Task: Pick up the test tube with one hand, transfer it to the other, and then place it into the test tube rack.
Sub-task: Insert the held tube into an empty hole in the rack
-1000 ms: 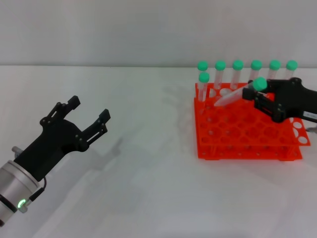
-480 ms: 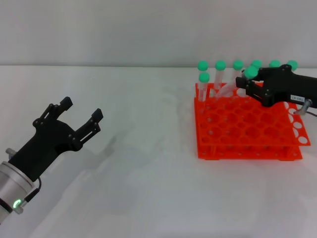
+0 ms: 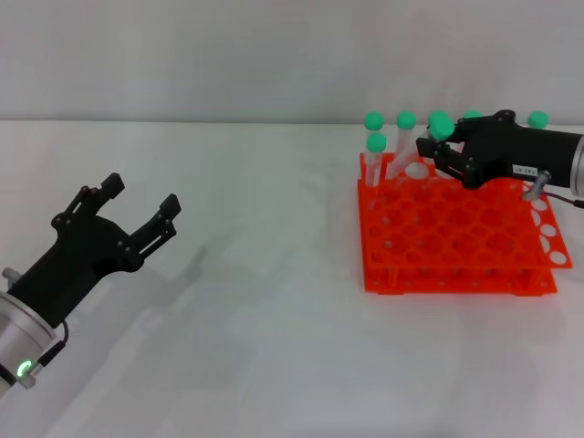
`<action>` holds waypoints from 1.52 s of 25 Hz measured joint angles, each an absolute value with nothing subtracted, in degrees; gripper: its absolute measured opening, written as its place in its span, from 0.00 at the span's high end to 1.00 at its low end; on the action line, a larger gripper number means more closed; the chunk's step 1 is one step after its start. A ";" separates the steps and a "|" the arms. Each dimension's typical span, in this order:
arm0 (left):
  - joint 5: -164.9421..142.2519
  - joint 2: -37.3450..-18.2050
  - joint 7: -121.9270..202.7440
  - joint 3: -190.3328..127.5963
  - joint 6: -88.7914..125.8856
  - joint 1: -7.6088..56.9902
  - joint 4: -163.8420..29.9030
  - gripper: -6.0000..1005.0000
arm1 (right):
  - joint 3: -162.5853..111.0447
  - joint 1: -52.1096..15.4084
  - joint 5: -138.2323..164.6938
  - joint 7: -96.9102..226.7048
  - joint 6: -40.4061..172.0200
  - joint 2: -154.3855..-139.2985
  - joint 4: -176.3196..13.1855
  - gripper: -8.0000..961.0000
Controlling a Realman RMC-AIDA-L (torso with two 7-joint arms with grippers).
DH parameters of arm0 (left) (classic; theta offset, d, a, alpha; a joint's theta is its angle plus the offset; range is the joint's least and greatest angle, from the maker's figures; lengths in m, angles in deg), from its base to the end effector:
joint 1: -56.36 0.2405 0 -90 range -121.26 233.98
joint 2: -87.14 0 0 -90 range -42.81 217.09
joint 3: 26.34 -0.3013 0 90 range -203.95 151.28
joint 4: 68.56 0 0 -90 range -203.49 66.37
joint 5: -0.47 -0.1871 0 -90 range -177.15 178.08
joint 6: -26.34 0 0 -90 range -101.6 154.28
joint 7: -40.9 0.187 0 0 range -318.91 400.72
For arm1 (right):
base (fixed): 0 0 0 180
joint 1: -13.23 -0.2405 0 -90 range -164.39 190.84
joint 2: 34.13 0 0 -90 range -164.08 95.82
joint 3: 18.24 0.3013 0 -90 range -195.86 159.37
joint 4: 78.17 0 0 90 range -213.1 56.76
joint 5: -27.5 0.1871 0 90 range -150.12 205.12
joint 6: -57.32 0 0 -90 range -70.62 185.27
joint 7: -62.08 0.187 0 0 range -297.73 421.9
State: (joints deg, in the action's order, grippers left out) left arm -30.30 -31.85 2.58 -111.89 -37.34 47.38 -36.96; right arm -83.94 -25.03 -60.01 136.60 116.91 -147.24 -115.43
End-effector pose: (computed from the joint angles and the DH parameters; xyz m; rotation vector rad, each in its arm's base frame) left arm -0.3206 0.3240 -0.0373 -1.9284 -0.5595 -0.8813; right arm 0.2131 0.4570 -0.0325 -2.4783 0.3016 0.5748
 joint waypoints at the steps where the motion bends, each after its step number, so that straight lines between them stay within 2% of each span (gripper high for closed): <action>1: -30.32 -31.85 2.58 -111.83 -37.32 47.35 -37.01 0.12 | -84.36 -25.23 -60.14 137.05 116.72 -147.04 -115.60 0.73; 7: -30.08 -31.86 2.56 -111.73 -37.23 47.23 -37.44 0.12 | -84.95 -26.55 -62.69 140.05 116.84 -145.88 -116.03 0.73; 18: -30.01 -31.86 2.30 -110.89 -37.18 46.98 -37.63 0.12 | -85.08 -26.26 -62.97 140.44 117.38 -145.01 -116.06 0.72; 27: -30.05 -31.86 1.74 -110.88 -37.11 46.66 -37.82 0.12 | -85.86 -26.91 -65.44 140.76 116.89 -144.89 -115.49 0.71; 38: -30.06 -31.94 1.71 -110.88 -37.11 46.52 -38.18 0.12 | -85.83 -28.52 -66.97 141.13 115.71 -145.80 -115.36 0.71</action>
State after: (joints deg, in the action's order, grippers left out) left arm -30.06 -31.94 1.71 -110.88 -37.11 46.52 -38.18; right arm -85.83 -28.52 -66.97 141.13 115.71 -145.80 -115.36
